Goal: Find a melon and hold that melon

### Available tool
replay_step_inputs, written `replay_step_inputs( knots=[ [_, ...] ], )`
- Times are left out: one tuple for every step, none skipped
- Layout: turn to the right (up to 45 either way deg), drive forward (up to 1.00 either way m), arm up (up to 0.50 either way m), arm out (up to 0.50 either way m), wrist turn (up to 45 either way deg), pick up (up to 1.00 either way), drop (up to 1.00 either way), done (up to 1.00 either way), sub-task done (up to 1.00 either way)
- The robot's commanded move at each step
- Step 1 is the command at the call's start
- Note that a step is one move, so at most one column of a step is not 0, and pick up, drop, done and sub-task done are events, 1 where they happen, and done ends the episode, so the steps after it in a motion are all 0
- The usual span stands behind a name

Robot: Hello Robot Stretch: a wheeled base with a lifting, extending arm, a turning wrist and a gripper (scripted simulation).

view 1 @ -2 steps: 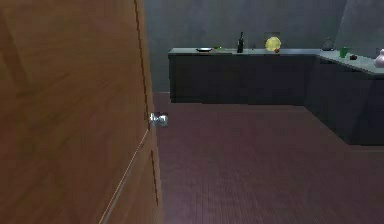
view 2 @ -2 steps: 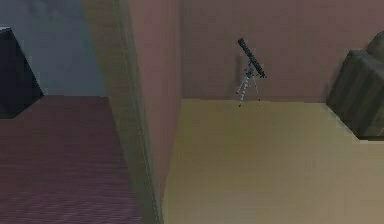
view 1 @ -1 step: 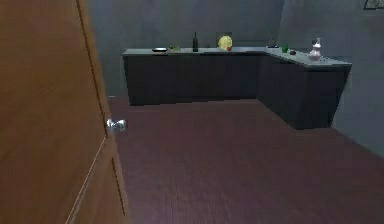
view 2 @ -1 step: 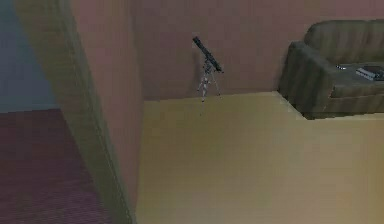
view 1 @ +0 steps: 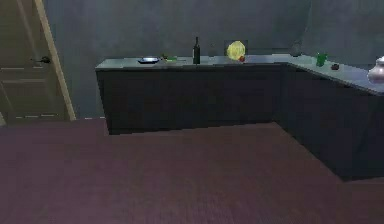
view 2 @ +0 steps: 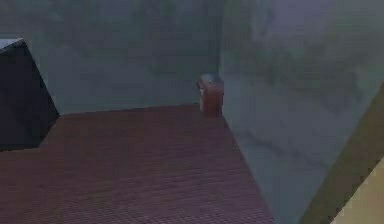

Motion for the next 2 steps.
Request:
replay_step_inputs(
  knots=[
    [0.0, 1.0, 0.0, 0.0, 0.0, 0.0, 0.0, 0.0, 0.0],
    [3.0, 0.0, 0.0, 0.0, 0.0, 0.0, 0.0, 0.0, 0.0]
  ],
)
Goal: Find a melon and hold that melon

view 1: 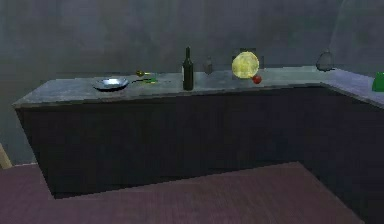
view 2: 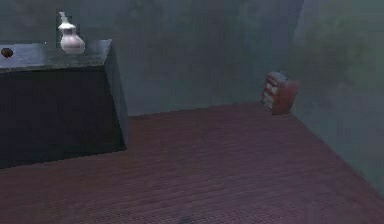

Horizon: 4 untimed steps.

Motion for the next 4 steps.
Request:
replay_step_inputs(
  knots=[
    [0.0, 1.0, 0.0, 0.0, 0.0, 0.0, 0.0, 0.0, 0.0],
    [9.0, 0.0, 0.0, 0.0, 0.0, 0.0, 0.0, 0.0, 0.0],
    [0.0, 0.1, 0.0, 0.0, 0.0, 0.0, 0.0, 0.0, 0.0],
    [-45.0, 0.0, 0.0, 0.0, 0.0, 0.0, 0.0, 0.0, 0.0]
  ],
)
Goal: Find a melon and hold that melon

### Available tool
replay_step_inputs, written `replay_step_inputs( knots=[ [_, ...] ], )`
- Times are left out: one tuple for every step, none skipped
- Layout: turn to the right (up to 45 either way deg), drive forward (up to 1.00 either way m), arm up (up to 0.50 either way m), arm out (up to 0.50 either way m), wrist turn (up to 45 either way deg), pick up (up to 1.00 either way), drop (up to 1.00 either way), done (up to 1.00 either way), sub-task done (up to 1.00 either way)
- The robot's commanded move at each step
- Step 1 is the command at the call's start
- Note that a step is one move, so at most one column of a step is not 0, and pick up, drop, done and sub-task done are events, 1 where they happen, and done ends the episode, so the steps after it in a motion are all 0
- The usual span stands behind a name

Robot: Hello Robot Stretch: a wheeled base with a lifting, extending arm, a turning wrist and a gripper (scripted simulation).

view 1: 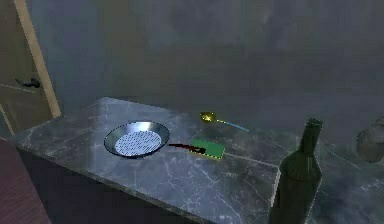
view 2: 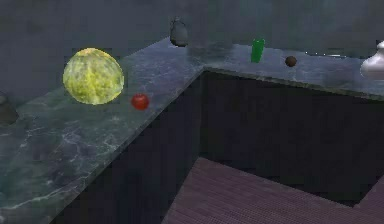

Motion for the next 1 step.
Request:
replay_step_inputs(
  knots=[
    [-21.0, 0.0, 0.0, 0.0, 0.0, 0.0, 0.0, 0.0, 0.0]
  ],
)
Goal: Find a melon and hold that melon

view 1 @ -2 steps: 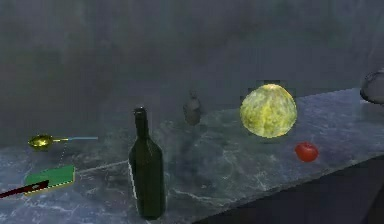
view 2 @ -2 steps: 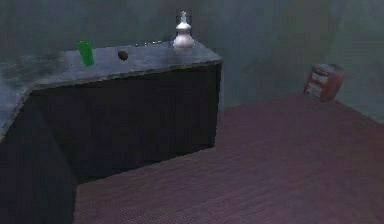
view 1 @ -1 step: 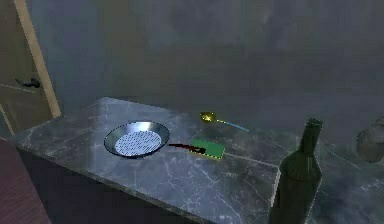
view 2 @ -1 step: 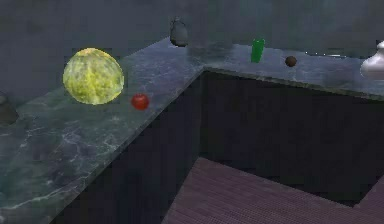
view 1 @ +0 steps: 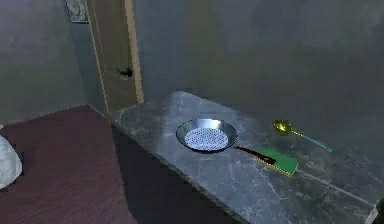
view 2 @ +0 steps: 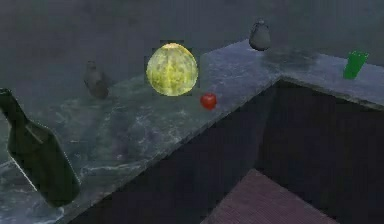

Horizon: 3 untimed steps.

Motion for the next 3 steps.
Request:
replay_step_inputs(
  knots=[
    [45.0, 0.0, 0.0, 0.0, 0.0, 0.0, 0.0, 0.0, 0.0],
    [45.0, 0.0, 0.0, 0.0, 0.0, 0.0, 0.0, 0.0, 0.0],
    [24.0, 0.0, 0.0, 0.0, 0.0, 0.0, 0.0, 0.0, 0.0]
  ],
)
